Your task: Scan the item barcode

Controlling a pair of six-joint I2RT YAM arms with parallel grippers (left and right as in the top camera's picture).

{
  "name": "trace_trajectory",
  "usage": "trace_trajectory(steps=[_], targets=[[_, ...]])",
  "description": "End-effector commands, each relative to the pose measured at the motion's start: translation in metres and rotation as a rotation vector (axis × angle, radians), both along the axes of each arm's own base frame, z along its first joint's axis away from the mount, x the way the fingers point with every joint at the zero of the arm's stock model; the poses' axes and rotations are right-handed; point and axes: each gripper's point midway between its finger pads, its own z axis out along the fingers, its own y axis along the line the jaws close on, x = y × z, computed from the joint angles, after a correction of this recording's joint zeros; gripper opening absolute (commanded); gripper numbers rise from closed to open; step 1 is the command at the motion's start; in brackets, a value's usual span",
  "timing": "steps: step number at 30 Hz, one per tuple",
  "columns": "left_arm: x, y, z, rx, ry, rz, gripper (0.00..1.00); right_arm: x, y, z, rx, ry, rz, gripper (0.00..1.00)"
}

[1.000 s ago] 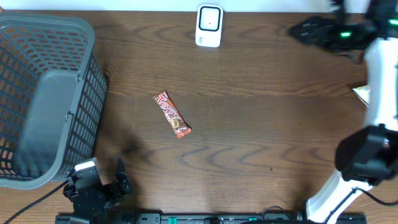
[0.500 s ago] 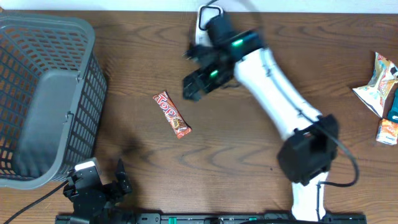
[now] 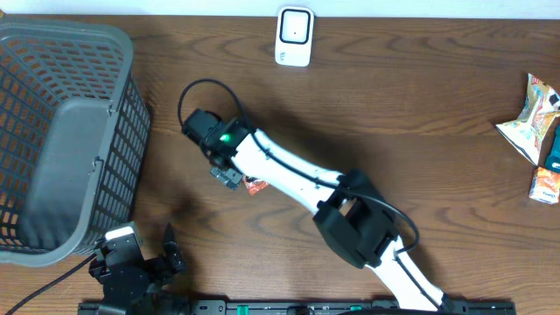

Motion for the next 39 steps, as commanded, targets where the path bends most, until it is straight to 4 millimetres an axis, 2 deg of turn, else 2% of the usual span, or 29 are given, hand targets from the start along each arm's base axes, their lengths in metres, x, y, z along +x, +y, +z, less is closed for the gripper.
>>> trace_trajectory(steps=[1,3,4,5,6,7,12,14,16,17,20,22,24,28,30,32,34,37,39], targets=[[0.000,0.003,0.002,0.004,-0.007,0.014,0.98,0.008,0.001,-0.008,-0.041,-0.081,-0.029,0.94],[0.000,0.003,0.002,0.004,-0.007,0.014,0.98,0.010,0.007,-0.016,-0.027,-0.089,-0.027,0.93],[0.000,0.003,0.002,0.004,-0.007,0.014,0.98,0.012,0.009,-0.020,-0.023,-0.091,-0.028,0.88],[0.000,0.003,0.002,0.004,-0.007,0.014,0.98,0.013,0.010,-0.027,-0.026,-0.091,-0.028,0.77],[0.000,0.003,0.002,0.004,-0.007,0.014,0.98,0.013,0.009,-0.033,-0.033,-0.086,-0.030,0.61],[0.000,0.003,0.002,0.004,-0.007,0.014,0.98,0.013,0.007,-0.038,-0.040,-0.080,-0.031,0.55],[0.000,0.003,0.002,0.004,-0.007,0.014,0.98,0.006,-0.004,-0.066,-0.101,-0.030,-0.034,0.45],[0.000,0.003,0.002,0.004,-0.007,0.014,0.98,0.001,-0.009,-0.075,-0.119,-0.010,-0.059,0.34],[0.000,0.003,0.002,0.004,-0.007,0.014,0.98,-0.005,-0.012,-0.080,-0.115,0.021,-0.094,0.08],[0.000,0.003,0.002,0.004,-0.007,0.014,0.98,-0.009,-0.013,-0.084,-0.107,0.047,-0.118,0.01],[0.000,0.003,0.002,0.004,-0.007,0.014,0.98,-0.018,-0.010,-0.088,-0.062,0.117,-0.148,0.01],[0.000,0.003,0.002,0.004,-0.007,0.014,0.98,-0.024,-0.008,-0.083,-0.033,0.181,-0.152,0.01],[0.000,0.003,0.002,0.004,-0.007,0.014,0.98,-0.028,-0.011,-0.070,-0.016,0.235,-0.164,0.01],[0.000,0.003,0.002,0.004,-0.007,0.014,0.98,-0.037,-0.015,-0.031,0.084,0.400,-0.141,0.01],[0.000,0.003,0.002,0.004,-0.007,0.014,0.98,-0.049,-0.008,-0.006,0.206,0.530,-0.083,0.01],[0.000,0.003,0.002,0.004,-0.007,0.014,0.98,-0.066,0.004,0.036,0.432,0.730,0.015,0.01],[0.000,0.003,0.002,0.004,-0.007,0.014,0.98,-0.074,0.007,0.066,0.592,0.855,0.071,0.01],[0.000,0.003,0.002,0.004,-0.007,0.014,0.98,-0.078,0.003,0.096,0.779,0.987,0.130,0.01],[0.000,0.003,0.002,0.004,-0.007,0.014,0.98,-0.077,-0.001,0.110,0.858,1.046,0.126,0.01]])
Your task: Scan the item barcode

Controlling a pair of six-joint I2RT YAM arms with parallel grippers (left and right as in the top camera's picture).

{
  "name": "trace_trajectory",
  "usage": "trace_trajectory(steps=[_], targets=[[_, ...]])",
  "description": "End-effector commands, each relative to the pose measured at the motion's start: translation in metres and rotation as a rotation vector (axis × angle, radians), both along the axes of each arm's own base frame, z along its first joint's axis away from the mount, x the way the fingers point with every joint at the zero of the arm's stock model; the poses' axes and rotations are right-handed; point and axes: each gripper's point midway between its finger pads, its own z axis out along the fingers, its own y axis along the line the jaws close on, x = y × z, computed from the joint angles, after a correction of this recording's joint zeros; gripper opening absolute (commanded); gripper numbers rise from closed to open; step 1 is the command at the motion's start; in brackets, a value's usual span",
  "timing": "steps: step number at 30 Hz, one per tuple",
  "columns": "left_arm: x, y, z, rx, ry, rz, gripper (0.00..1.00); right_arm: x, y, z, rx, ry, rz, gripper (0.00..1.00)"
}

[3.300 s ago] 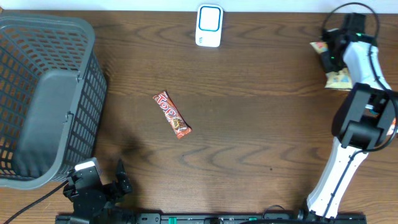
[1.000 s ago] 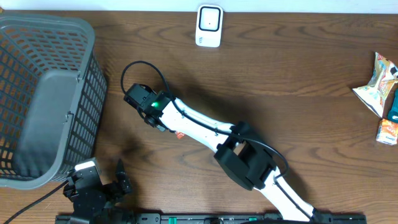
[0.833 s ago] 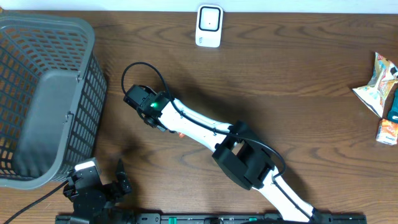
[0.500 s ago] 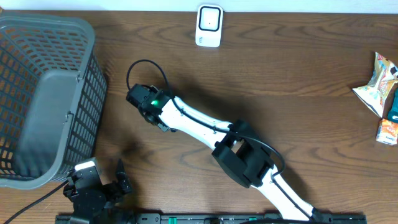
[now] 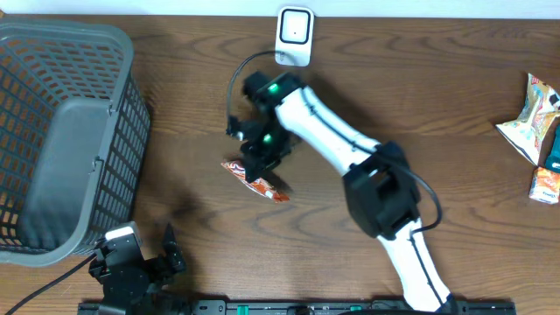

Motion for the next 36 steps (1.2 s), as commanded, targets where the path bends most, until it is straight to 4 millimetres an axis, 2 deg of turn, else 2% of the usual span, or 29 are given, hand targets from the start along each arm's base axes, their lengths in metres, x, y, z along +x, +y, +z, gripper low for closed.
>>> trace_trajectory(steps=[1,5,7,13,22,32,36], targets=[[0.000,0.003,0.002,0.004,-0.007,0.014,0.98,-0.014,0.019,0.078,0.443,0.189,0.008,0.01],[0.000,0.003,0.002,0.004,-0.007,0.014,0.98,-0.018,0.019,0.110,0.594,0.298,-0.033,0.01],[0.000,0.003,0.002,0.004,-0.007,0.014,0.98,-0.020,0.019,0.118,0.637,0.313,-0.032,0.01],[0.000,0.003,0.002,0.004,-0.007,0.014,0.98,-0.030,0.015,0.125,0.630,0.369,-0.046,0.01],[0.000,0.003,0.002,0.004,-0.007,0.014,0.98,-0.032,0.024,0.141,0.713,0.408,-0.067,0.01],[0.000,0.003,0.002,0.004,-0.007,0.014,0.98,-0.031,0.020,0.133,0.727,0.387,-0.059,0.01],[0.000,0.003,0.002,0.004,-0.007,0.014,0.98,-0.036,0.013,0.113,0.741,0.223,0.082,0.01]])
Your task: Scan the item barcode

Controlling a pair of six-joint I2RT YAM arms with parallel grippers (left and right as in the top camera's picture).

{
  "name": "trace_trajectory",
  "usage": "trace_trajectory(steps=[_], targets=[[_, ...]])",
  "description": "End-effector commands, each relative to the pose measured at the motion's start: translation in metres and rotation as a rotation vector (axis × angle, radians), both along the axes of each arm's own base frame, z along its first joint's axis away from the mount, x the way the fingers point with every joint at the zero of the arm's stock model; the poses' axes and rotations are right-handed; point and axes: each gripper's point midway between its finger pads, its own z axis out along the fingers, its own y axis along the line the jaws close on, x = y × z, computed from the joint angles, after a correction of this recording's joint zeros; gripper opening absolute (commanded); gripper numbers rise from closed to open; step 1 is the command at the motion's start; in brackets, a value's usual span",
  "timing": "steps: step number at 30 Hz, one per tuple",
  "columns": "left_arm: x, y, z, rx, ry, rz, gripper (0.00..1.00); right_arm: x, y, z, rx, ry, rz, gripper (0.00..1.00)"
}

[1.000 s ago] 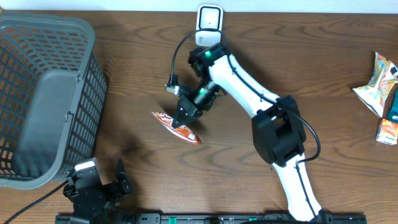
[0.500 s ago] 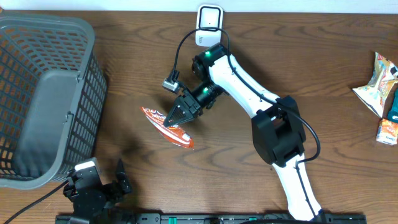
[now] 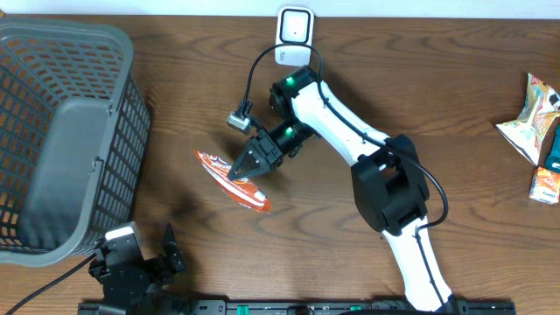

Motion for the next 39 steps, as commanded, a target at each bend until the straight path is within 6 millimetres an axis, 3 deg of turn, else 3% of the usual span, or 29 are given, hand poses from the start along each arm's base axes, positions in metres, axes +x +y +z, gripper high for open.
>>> trace_trajectory(steps=[1,7,9,13,15,21,26,27,28,29,30,35,39], targets=[[0.000,0.003,0.002,0.004,-0.007,0.014,0.98,-0.002,-0.006,-0.003,0.100,-0.244,0.063,0.01],[0.000,0.003,0.002,0.004,-0.007,0.014,0.98,0.025,-0.010,-0.060,-0.013,-0.607,0.177,0.01],[0.000,0.003,0.002,0.004,-0.007,0.014,0.98,0.044,-0.015,-0.087,-0.168,-0.708,0.191,0.01],[0.000,0.003,0.002,0.004,-0.007,0.014,0.98,0.086,-0.024,-0.120,-0.480,-0.816,0.095,0.01],[0.000,0.003,0.002,0.004,-0.007,0.014,0.98,0.100,-0.026,-0.127,-0.566,-0.873,0.062,0.01],[0.000,0.003,0.002,0.004,-0.007,0.014,0.98,0.116,-0.016,-0.127,-0.576,-0.939,0.006,0.01],[0.000,0.003,0.002,0.004,-0.007,0.014,0.98,0.147,-0.029,-0.134,-0.766,-0.961,-0.151,0.03],[0.000,0.003,0.002,0.004,-0.007,0.014,0.98,0.147,-0.031,-0.135,-0.781,-0.964,-0.147,0.20],[0.000,0.003,0.002,0.004,-0.007,0.014,0.98,0.146,-0.033,-0.135,-0.790,-0.961,-0.143,0.28],[0.000,0.003,0.002,0.004,-0.007,0.014,0.98,0.143,-0.036,-0.136,-0.801,-0.952,-0.133,0.46],[0.000,0.003,0.002,0.004,-0.007,0.014,0.98,0.138,-0.039,-0.137,-0.815,-0.934,-0.117,0.99],[0.000,0.003,0.002,0.004,-0.007,0.014,0.98,0.102,-0.068,-0.139,-0.891,-0.836,0.029,0.99],[0.000,0.003,0.002,0.004,-0.007,0.014,0.98,0.090,-0.074,-0.115,-0.880,-0.845,0.060,0.99]])
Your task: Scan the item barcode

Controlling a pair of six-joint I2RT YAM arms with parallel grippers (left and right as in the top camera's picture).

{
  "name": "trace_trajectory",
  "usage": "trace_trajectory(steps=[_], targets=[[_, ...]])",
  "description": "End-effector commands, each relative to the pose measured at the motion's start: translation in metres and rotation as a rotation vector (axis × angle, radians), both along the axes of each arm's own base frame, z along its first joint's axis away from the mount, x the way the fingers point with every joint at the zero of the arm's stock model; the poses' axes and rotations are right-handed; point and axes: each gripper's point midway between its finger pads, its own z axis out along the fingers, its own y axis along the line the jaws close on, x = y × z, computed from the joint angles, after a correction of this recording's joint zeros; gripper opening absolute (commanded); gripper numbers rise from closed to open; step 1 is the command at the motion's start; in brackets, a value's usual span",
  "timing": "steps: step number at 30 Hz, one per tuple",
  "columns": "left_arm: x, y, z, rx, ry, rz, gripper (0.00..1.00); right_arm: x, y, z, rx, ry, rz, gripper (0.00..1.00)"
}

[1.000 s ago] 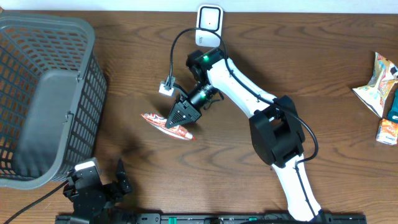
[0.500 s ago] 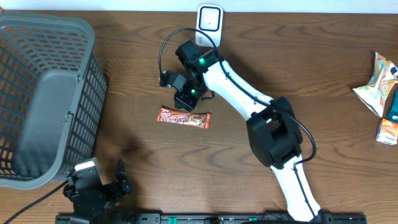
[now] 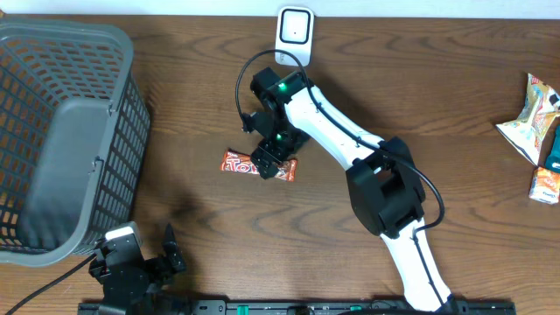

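A red-orange snack bar wrapper (image 3: 237, 162) lies flat and level just above or on the table in the overhead view, its printed face up. My right gripper (image 3: 266, 162) is shut on its middle, reaching from the right. The white barcode scanner (image 3: 295, 36) stands at the far edge, well beyond the bar. My left gripper (image 3: 171, 249) rests at the front left edge, far from the bar; its jaw state is not readable.
A grey mesh basket (image 3: 131, 61) fills the left side. At the right edge lie a crinkled snack packet (image 3: 528, 118), a teal pack (image 3: 554, 149) and a small orange pack (image 3: 546, 185). Brown wooden tabletop (image 3: 455, 79) stretches between them.
The bar was tilted down-left, held by one end farther left. Now it lies level and turned printed face up, and my right gripper sits a little right, over its middle.
My right gripper first sat low at centre-left with the bar barely showing beneath it. Then it was nearer the scanner with the bar hanging slantwise, then tilted out to the left. Now the bar is level, face up, below the scanner. The left arm stayed still.
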Motion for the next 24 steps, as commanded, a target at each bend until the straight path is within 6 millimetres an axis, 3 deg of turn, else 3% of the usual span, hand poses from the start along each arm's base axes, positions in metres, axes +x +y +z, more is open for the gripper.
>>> trace_trajectory(steps=[1,6,9,13,16,20,24], targets=[[0.000,0.003,0.002,0.004,-0.007,0.014,0.98,0.000,0.004,0.052,0.069,-0.085,0.031,0.99],[0.000,0.003,0.002,0.004,-0.007,0.014,0.98,-0.005,0.016,0.110,0.174,-0.198,0.082,0.99],[0.000,0.003,0.002,0.004,-0.007,0.014,0.98,-0.009,0.031,0.117,0.224,-0.233,0.151,0.99],[0.000,0.003,0.002,0.004,-0.007,0.014,0.98,-0.030,0.034,0.083,0.203,-0.176,0.309,0.99],[0.000,0.003,0.002,0.004,-0.007,0.014,0.98,-0.041,0.017,0.032,0.114,-0.113,0.336,0.90],[0.000,0.003,0.002,0.004,-0.007,0.014,0.98,-0.035,0.009,-0.002,0.055,-0.155,0.283,0.91],[0.000,0.003,0.002,0.004,-0.007,0.014,0.98,-0.021,0.007,-0.020,0.025,-0.232,0.235,0.89]])
